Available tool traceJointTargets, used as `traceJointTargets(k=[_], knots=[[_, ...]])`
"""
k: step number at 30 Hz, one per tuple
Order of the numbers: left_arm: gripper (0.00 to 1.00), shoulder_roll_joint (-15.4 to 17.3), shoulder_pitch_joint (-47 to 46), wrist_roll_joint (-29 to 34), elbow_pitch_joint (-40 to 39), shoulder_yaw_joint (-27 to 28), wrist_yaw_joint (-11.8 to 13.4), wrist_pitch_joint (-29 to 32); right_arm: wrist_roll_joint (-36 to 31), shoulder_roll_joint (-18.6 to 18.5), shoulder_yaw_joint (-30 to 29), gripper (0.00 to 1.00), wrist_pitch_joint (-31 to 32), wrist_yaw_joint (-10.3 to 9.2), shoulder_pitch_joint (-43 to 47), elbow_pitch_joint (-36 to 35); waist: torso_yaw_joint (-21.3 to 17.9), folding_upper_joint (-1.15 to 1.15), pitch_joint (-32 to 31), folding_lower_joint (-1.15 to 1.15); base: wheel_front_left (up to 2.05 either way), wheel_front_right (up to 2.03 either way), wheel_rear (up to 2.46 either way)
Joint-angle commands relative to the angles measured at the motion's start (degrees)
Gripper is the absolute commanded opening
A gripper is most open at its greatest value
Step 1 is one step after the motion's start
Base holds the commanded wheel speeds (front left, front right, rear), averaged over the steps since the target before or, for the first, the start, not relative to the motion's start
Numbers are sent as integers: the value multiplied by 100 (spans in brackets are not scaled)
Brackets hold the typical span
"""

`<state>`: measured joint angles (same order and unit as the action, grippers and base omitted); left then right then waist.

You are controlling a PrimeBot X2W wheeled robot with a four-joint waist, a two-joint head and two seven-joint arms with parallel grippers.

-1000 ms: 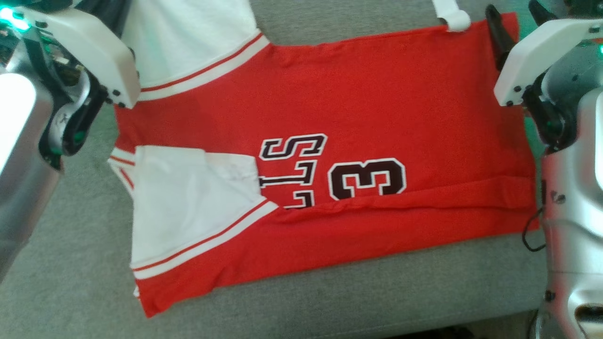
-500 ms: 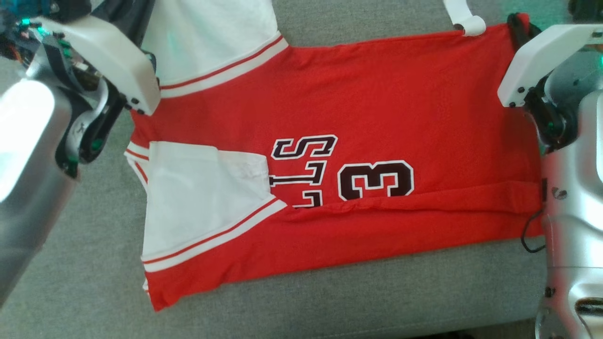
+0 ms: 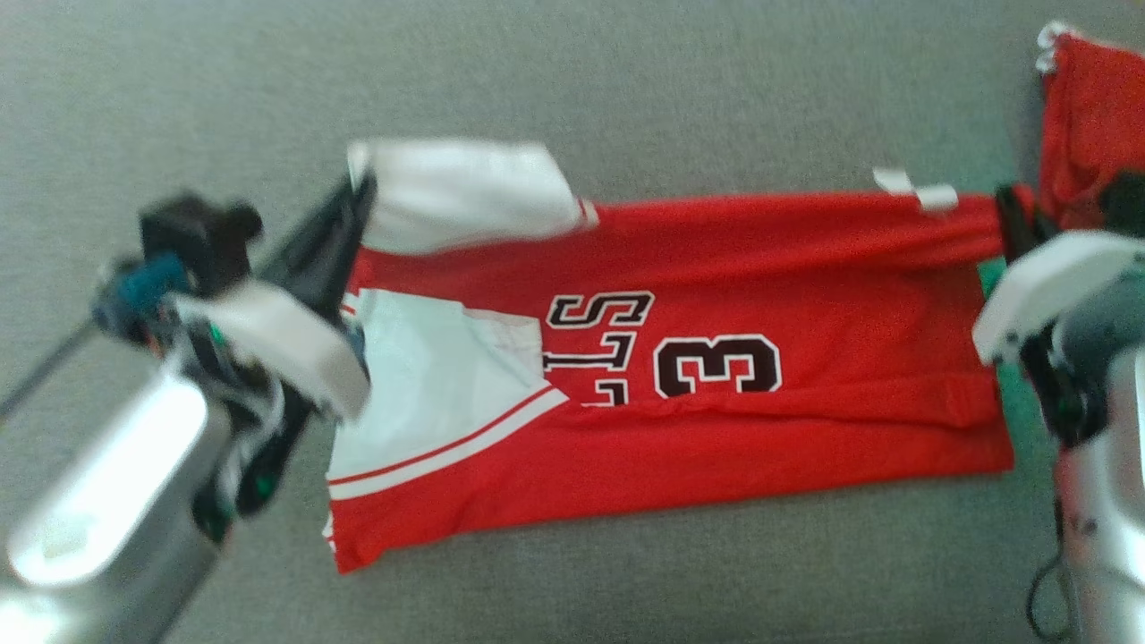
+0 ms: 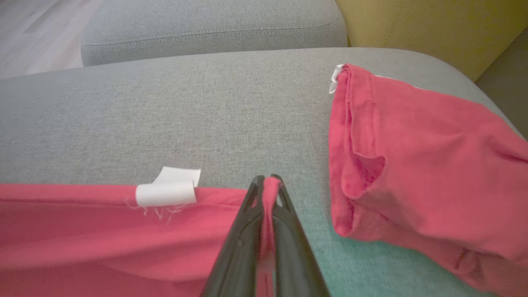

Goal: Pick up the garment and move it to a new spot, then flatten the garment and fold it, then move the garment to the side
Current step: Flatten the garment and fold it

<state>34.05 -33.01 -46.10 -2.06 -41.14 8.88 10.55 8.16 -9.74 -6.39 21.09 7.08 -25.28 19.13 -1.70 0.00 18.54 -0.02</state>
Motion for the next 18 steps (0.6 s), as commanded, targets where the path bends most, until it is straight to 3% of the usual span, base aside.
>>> traceJointTargets(k=[1, 10, 12, 13, 14, 15, 16, 17, 18], knots=[[0, 189, -7, -66, -212, 208, 42, -93, 10, -45, 40, 0, -26, 41, 87, -318, 194, 0, -305, 2, 0, 0, 0], [0, -192, 1176, -248, -97, -36, 259, -749, 50, 249, -234, 0, 23, 41, 1188, -1096, 310, 0, -558, 2, 0, 0, 0], [0, -358, 1420, -279, 79, -87, 270, -999, 32, 327, -226, 80, -106, 41, 1421, -1217, 291, 0, -624, 2, 0, 0, 0], [0, -407, 1506, -297, 136, -89, 282, -1089, 31, 353, -244, 100, -174, 41, 1494, -1239, 283, 0, -650, 2, 0, 0, 0], [4, -456, 1595, -319, 194, -76, 301, -1193, 47, 383, -283, 100, -250, 41, 1557, -1249, 276, 0, -678, 2, 0, 0, 0], [33, -493, 1685, -328, 248, -77, 307, -1290, 51, 411, -313, 100, -320, 41, 1623, -1259, 269, 0, -712, 2, 0, 0, 0], [75, -515, 1772, -319, 295, -91, 310, -1379, 38, 441, -355, 100, -371, 41, 1695, -1272, 261, 0, -749, 2, 0, 0, 0], [100, -538, 1858, -312, 334, -99, 324, -1467, 24, 470, -405, 100, -422, 41, 1765, -1295, 258, 0, -787, 2, 0, 0, 0], [100, -538, 1858, -312, 334, -99, 324, -1467, 24, 470, -405, 100, -422, 41, 1765, -1295, 258, 0, -787, 2, 0, 0, 0]])
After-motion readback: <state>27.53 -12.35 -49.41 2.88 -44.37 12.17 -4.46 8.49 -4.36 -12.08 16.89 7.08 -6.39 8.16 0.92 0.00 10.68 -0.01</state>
